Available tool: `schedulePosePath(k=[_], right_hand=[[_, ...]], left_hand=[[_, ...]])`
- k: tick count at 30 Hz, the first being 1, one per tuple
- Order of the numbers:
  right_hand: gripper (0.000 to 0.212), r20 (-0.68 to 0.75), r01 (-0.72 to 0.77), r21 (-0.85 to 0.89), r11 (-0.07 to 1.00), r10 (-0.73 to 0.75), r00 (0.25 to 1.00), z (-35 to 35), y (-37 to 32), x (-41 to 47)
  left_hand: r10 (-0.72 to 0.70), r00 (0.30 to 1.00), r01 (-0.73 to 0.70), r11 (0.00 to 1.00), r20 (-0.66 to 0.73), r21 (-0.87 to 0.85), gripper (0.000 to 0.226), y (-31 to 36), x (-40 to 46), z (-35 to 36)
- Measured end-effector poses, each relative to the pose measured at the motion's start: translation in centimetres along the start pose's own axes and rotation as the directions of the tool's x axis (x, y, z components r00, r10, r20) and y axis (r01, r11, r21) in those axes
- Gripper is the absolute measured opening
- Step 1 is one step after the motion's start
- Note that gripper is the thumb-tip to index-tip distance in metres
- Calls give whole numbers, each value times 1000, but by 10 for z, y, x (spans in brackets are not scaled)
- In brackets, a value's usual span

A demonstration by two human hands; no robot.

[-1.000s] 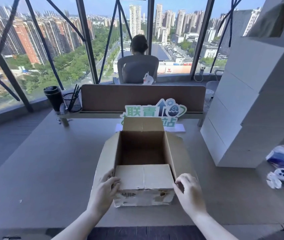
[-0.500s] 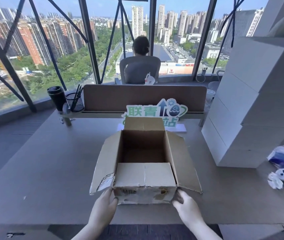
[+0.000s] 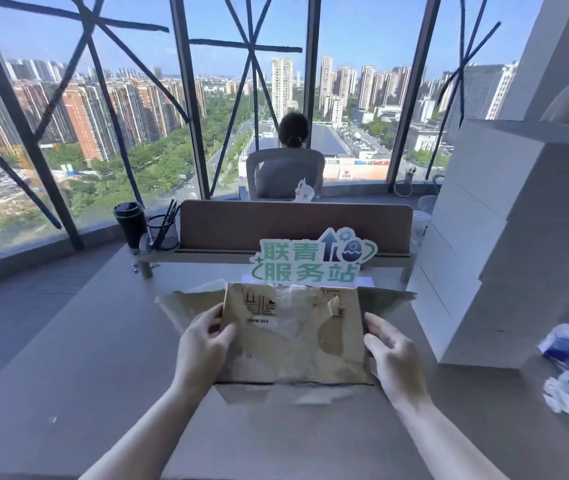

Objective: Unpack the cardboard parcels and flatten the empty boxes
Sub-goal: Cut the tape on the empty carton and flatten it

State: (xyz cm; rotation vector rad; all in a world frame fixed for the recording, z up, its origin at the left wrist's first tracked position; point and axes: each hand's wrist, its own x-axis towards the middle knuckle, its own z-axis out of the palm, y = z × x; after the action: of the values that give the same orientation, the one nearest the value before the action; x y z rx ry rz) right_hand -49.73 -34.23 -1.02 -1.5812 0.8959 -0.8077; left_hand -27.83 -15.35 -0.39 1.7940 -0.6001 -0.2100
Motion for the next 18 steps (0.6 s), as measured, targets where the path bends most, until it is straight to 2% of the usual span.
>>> schedulePosePath(k=[5,8,11,13,15,16,18], right_hand=[[39,122,-48,58,997,41,992,11,-2,5],[42,213,-45,56,997,32,976,17,2,-1],[56,243,-22,51,998,9,970,14,6,-4],[83,281,-2,74,997,-19,959,7,12,-10],[104,348,18,92,996,-49,936,-1,18,-17],[108,381,16,108,994,-56,923,-4,20,-20],[113,409,15,121,993,-63,910,-10,25,-22]], left_hand=[[-216,964,218,976,155,7,27,-2,24,-10],[-244,943,288,938,226,-190,31,-3,22,-14],[-190,933,295,890,307,-346,30,-12,13,-19],[-141,944,260,875,299,-408,42,-26,0,-23],[-86,954,205,887,288,-414,70,-42,-17,-27],[-65,952,181,910,300,-374,83,-49,-25,-28],[-71,939,179,936,335,-304,94,-60,-35,-31]])
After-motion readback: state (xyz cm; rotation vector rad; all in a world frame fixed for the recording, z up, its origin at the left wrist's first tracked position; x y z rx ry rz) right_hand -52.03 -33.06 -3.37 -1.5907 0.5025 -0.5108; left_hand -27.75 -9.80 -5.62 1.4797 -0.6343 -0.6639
